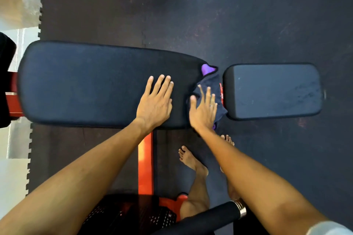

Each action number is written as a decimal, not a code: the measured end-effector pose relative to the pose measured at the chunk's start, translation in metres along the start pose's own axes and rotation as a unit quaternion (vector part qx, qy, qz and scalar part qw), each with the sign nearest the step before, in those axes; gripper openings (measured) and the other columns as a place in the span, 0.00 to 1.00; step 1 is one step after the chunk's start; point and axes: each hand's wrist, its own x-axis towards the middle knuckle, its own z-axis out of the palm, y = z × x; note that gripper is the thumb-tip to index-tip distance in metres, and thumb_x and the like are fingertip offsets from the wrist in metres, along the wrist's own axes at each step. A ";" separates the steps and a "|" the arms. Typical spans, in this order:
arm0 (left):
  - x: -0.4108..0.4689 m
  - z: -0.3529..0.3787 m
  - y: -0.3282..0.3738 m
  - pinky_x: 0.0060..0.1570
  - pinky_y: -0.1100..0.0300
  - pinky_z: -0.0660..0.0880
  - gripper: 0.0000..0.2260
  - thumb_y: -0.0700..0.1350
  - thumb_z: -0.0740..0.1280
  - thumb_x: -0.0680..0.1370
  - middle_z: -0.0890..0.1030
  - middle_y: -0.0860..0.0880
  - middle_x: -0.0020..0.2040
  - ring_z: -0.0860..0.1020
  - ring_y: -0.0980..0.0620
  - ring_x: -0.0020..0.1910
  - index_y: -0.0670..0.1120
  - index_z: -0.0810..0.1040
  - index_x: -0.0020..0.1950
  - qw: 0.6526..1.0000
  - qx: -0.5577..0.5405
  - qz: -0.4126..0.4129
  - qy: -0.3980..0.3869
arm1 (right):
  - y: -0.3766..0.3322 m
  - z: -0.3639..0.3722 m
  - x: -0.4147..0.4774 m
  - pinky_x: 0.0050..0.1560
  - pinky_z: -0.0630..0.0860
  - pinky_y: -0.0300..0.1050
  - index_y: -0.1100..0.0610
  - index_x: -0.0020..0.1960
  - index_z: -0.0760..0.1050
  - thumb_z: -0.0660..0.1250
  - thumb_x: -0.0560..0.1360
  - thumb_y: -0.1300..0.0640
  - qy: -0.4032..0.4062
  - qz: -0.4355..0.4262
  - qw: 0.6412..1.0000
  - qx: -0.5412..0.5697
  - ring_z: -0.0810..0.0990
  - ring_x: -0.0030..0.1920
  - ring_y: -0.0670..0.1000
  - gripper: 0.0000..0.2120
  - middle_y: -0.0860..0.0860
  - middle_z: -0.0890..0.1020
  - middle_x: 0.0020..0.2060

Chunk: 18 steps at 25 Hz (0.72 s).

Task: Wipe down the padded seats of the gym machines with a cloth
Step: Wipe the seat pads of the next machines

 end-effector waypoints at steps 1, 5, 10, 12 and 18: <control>-0.003 0.000 0.000 0.78 0.38 0.48 0.27 0.51 0.53 0.84 0.58 0.41 0.82 0.54 0.41 0.81 0.40 0.59 0.81 1.000 -0.001 0.000 0.001 | -0.007 -0.001 0.010 0.81 0.44 0.59 0.46 0.83 0.48 0.48 0.85 0.40 -0.006 0.068 0.997 0.032 0.47 0.83 0.55 0.29 0.50 0.49 0.83; -0.004 0.000 0.002 0.78 0.37 0.47 0.28 0.51 0.50 0.83 0.55 0.40 0.82 0.51 0.40 0.82 0.40 0.55 0.82 1.000 0.017 -0.003 -0.011 | -0.045 0.020 -0.025 0.80 0.42 0.61 0.48 0.83 0.44 0.44 0.85 0.39 0.018 0.020 0.999 -0.023 0.45 0.82 0.59 0.30 0.54 0.46 0.83; -0.009 0.003 0.004 0.78 0.37 0.46 0.29 0.52 0.50 0.84 0.52 0.40 0.83 0.48 0.39 0.82 0.39 0.52 0.82 0.999 0.030 0.007 -0.019 | -0.007 0.024 -0.070 0.81 0.43 0.58 0.44 0.83 0.48 0.48 0.84 0.38 0.013 -0.203 0.979 -0.029 0.42 0.83 0.54 0.30 0.49 0.47 0.83; -0.008 0.003 0.005 0.78 0.37 0.45 0.28 0.50 0.50 0.84 0.53 0.40 0.83 0.48 0.40 0.82 0.39 0.53 0.82 1.000 0.019 0.000 -0.012 | 0.014 0.021 -0.057 0.81 0.44 0.56 0.44 0.83 0.52 0.50 0.83 0.35 0.032 -0.207 0.977 -0.040 0.45 0.83 0.54 0.31 0.48 0.50 0.83; -0.005 0.003 0.007 0.78 0.36 0.47 0.28 0.50 0.48 0.83 0.55 0.40 0.82 0.51 0.39 0.82 0.39 0.55 0.82 1.000 0.011 0.000 -0.001 | 0.045 0.004 0.007 0.74 0.62 0.56 0.54 0.80 0.61 0.51 0.84 0.37 -0.003 0.225 0.952 0.209 0.66 0.76 0.62 0.31 0.56 0.68 0.77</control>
